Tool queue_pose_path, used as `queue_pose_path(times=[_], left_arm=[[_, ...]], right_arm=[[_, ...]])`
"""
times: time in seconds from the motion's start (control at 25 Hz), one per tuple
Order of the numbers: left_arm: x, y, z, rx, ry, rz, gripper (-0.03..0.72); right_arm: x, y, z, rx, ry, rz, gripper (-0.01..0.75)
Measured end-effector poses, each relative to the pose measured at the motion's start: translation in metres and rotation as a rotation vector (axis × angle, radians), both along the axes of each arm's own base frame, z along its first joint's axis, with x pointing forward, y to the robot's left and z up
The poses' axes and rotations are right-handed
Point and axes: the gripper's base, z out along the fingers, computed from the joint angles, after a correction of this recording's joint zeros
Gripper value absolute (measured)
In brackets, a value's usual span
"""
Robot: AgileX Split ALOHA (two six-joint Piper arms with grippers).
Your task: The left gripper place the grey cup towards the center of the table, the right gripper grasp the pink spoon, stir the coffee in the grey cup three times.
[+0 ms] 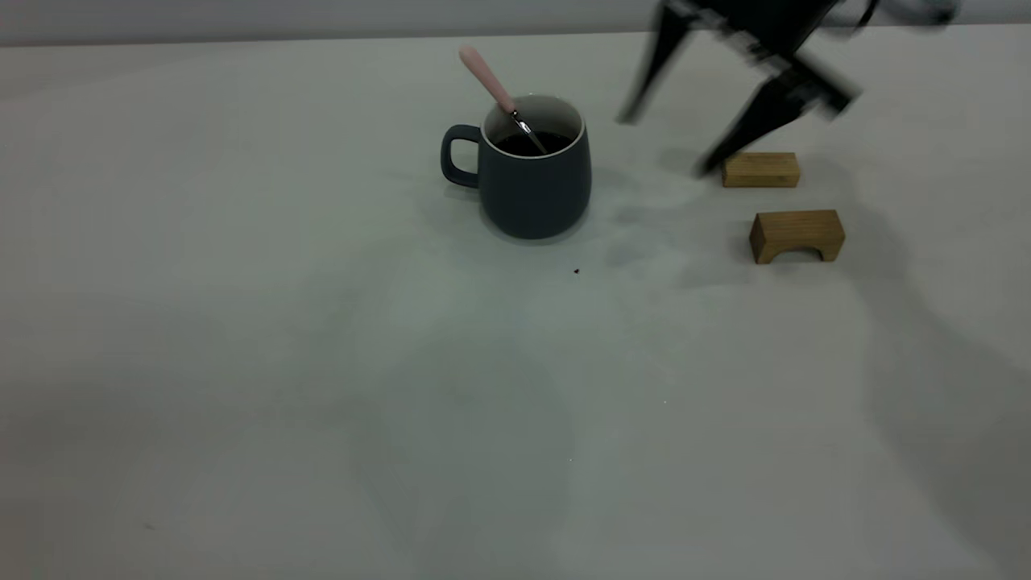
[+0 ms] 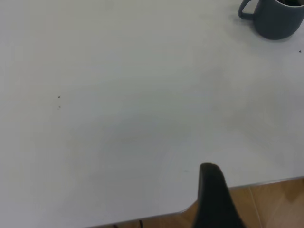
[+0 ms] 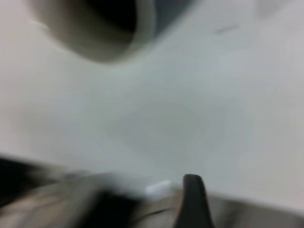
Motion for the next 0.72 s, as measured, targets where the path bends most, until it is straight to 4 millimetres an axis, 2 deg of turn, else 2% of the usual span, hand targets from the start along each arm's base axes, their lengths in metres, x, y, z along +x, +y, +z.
queue_pose_path(times=[0.08,0.24,0.36,0.48,0.64,0.72], left_arm=[[0.0,0.0,0.0,0.0,0.0,0.0,0.519],[0.0,0.0,0.0,0.0,0.0,0.0,0.519],[0.0,0.0,0.0,0.0,0.0,0.0,0.519],[0.0,0.0,0.0,0.0,0.0,0.0,0.519],[0.0,0.0,0.0,0.0,0.0,0.0,0.519],[0.0,0.0,0.0,0.0,0.0,0.0,0.519]], right_arm=[[-0.002,-0.014,0.03,-0.15,-0.107,0.108,0.544],[-0.013,-0.034,0.115,-0.358,-0.338,0.211,0.426],[-0.034,-0.048,0.182,-0.464,-0.505,0.239,0.336],[-0.064,-0.059,0.241,-0.518,-0.649,0.217,0.256],[-0.118,-0.069,0.291,-0.521,-0.77,0.194,0.189],[-0.15,-0.075,0.303,-0.522,-0.804,0.192,0.181]])
